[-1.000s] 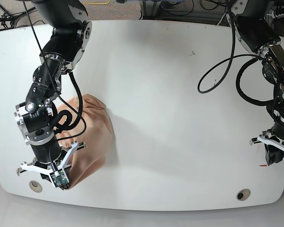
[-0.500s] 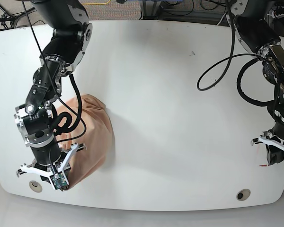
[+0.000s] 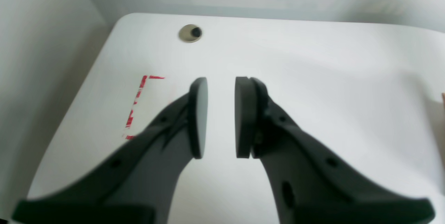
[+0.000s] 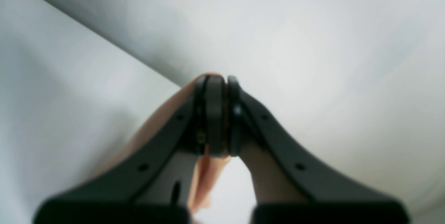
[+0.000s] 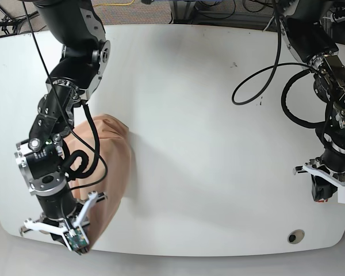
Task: Fold the T-shirt properly
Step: 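Swing the right gripper holding the shirt across toward the left gripper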
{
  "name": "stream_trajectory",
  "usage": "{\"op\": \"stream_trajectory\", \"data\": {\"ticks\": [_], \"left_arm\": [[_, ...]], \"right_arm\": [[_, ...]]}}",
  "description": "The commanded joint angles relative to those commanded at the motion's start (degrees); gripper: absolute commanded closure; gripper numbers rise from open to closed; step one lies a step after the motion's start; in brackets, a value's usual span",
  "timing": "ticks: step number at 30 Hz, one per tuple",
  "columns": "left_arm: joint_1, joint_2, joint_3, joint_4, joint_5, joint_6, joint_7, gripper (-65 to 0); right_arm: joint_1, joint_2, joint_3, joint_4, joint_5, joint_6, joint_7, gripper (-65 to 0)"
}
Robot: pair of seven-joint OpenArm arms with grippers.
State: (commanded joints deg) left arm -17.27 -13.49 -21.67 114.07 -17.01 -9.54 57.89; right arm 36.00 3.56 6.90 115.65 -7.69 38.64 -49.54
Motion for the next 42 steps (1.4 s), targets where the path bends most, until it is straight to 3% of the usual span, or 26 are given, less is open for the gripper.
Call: {"op": "stream_trajectory", "data": {"ticks": [13,17,23,31,42], "left_arm": [[-1.3,-0.5,-10.4,0.0,0.1,0.0,-0.1,-12.1],[-1.2,-2.6,-12.0,0.0,0.1,0.0,-0.1,-12.1],[0.2,-3.3,-12.3,0.0,0.1,0.0,0.0,-12.1],[0.9,-3.3,-12.4,0.0,0.1,0.0,-0.1,-12.1],[1.1,-3.1,-12.4,-0.1,0.1,0.0,-0.1,-12.1]], "right_arm": [[8.7,-7.6,-14.6,-1.3,-0.5,-0.09,0.0,-2.2],[12.0,-10.1,-17.3,-1.4,-0.5,-0.09,0.0,-2.2],[15.6,-12.2,-22.0,-1.4,-0.6,-0.09,-0.2,-2.4],[16.7,-12.6,-24.9,-1.2,-0.7,-0.09,-0.9,-2.4],[6.3,-11.6,-25.0,0.0,-0.7,0.09,-0.6,-2.2]]}}
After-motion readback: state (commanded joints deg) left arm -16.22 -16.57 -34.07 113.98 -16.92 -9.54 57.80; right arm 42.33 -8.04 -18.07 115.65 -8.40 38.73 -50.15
